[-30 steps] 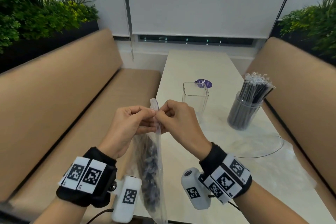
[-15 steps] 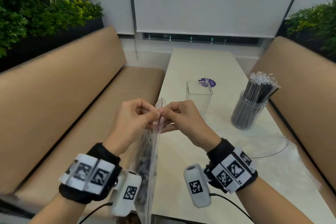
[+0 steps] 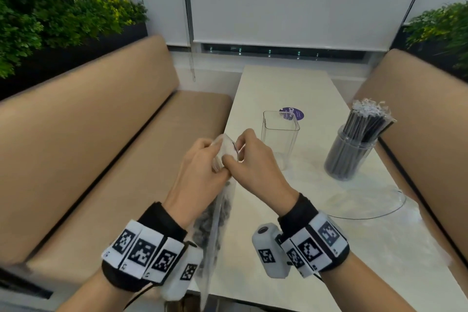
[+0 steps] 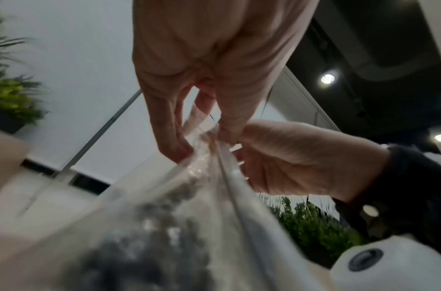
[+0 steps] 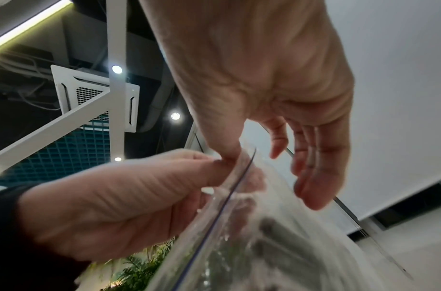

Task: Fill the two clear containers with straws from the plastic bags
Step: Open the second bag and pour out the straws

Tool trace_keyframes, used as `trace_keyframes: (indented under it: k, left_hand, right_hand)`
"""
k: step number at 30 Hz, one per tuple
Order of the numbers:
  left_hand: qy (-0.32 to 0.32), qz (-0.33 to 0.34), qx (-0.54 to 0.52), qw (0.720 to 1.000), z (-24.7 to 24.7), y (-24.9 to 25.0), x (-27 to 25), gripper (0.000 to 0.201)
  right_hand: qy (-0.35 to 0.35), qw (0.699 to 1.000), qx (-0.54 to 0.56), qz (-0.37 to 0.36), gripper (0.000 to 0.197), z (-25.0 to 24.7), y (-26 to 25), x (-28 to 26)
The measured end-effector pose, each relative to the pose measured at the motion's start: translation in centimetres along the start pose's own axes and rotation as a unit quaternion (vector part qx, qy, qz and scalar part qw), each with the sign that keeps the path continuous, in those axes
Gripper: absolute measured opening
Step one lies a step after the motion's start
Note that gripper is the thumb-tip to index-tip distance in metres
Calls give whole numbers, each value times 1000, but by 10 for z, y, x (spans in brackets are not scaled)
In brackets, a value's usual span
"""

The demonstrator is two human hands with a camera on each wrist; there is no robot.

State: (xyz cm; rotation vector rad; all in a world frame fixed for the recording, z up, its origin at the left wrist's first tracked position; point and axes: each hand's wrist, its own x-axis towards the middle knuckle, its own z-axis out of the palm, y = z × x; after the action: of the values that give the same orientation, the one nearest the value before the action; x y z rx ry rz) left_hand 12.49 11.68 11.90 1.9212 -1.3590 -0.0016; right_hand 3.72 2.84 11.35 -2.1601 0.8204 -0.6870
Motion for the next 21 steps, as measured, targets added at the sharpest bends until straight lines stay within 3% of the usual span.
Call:
trace_keyframes:
  k: [3,5,6,8,9,11,13,15,18,20,21]
  left_hand:
    - [-12,99,27,995,-17,-6,-7,42]
    - [-30,141,192,971,-42,-30,-14,54]
    - [-61,109,276,953,-53,-45,-15,60]
    - [-142,-2,310,940,-68,-61,-11,67]
    - [-173,-45,270,946,-70,-63,-7,66]
    - [-166,-121,50,977,-67,-57,5,67]
    - [-168,-174,-188,952,-59,-42,12,79]
    - [-208,-155,-259,930,-51,-28,15,84]
    - [-153,-112,-174,966,-56,-34,19,71]
    - [-138,-53,-10,989,-61,-41,17,66]
    - [-152,-34,67,986,-61,-41,15,66]
  right_hand:
    - [-53,997,25,47,18,-11,16,0]
    - [-43,995,35,87,16,-42,33,1]
    - [-54,992,37,110,12,-60,40,1]
    - [-100,985,31,138,7,-82,45,-2]
    - [-108,984,32,140,10,-83,43,-2]
    - [-100,982,68,143,16,-72,35,0]
    - [-128,977,110,129,22,-56,26,3]
    - [-189,969,111,115,26,-49,24,2]
    - [-185,972,64,130,33,-63,38,2]
    - [-159,975,45,149,50,-72,51,3]
    - [-157,974,40,156,54,-73,55,2]
